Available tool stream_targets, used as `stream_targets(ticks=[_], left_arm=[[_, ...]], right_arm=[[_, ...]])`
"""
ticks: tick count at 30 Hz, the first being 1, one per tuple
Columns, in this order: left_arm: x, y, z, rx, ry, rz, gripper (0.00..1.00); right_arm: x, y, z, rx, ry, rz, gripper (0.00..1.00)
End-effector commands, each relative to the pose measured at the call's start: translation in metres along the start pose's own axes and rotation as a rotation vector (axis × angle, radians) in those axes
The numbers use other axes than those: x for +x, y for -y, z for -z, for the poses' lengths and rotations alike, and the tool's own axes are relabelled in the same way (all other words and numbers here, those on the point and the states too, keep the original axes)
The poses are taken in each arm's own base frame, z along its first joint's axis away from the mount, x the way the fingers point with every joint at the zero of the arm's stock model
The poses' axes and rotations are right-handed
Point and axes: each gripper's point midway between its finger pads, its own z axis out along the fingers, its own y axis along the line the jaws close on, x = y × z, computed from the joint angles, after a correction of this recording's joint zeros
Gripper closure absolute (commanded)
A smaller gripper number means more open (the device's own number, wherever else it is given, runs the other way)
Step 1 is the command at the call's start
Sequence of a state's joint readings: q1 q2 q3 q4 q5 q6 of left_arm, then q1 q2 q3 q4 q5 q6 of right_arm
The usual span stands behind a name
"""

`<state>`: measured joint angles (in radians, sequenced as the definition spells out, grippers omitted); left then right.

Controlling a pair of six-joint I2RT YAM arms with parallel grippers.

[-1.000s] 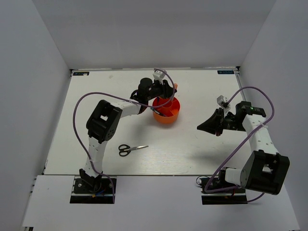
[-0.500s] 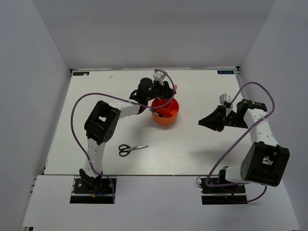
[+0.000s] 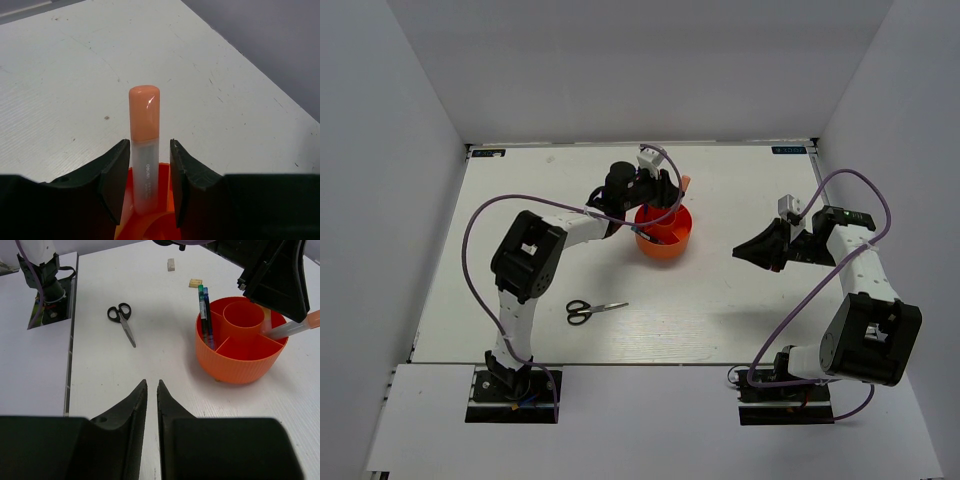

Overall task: Sort the stationery into containers
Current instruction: Place the pen in the storage box.

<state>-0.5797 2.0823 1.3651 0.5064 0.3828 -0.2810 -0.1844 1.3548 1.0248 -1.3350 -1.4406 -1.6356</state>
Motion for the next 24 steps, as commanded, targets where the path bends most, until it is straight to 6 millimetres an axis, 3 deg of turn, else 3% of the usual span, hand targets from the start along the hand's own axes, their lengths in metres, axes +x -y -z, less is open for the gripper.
stream_targets(ticks=[1,19,21,22,24], left_arm=[[-0.044,0.023,0.015,0.027,0.071,-0.047,0.52],[-0.051,0.021,0.023,0.004,0.088,-0.062,0.53],[-0.058,0.021,0.026,-0.003,0.101,-0.065,0.58],[-0.059,0.022,0.028,-0.001,0.102,-0.064,0.69],[-0.070,0.025,0.036,-0.009,0.106,-0.059,0.79]], right_arm=[[-0.022,-0.032,0.001,-0.002,0.039,-0.236,0.84],[-0.023,-0.032,0.001,0.001,0.044,-0.244,0.84],[-0.024,-0.032,0.001,0.000,0.044,-0.258,0.84],[-0.025,-0.030,0.001,0.001,0.044,-0.270,0.84],[-0.027,-0.026,0.001,-0.002,0.042,-0.337,0.84]])
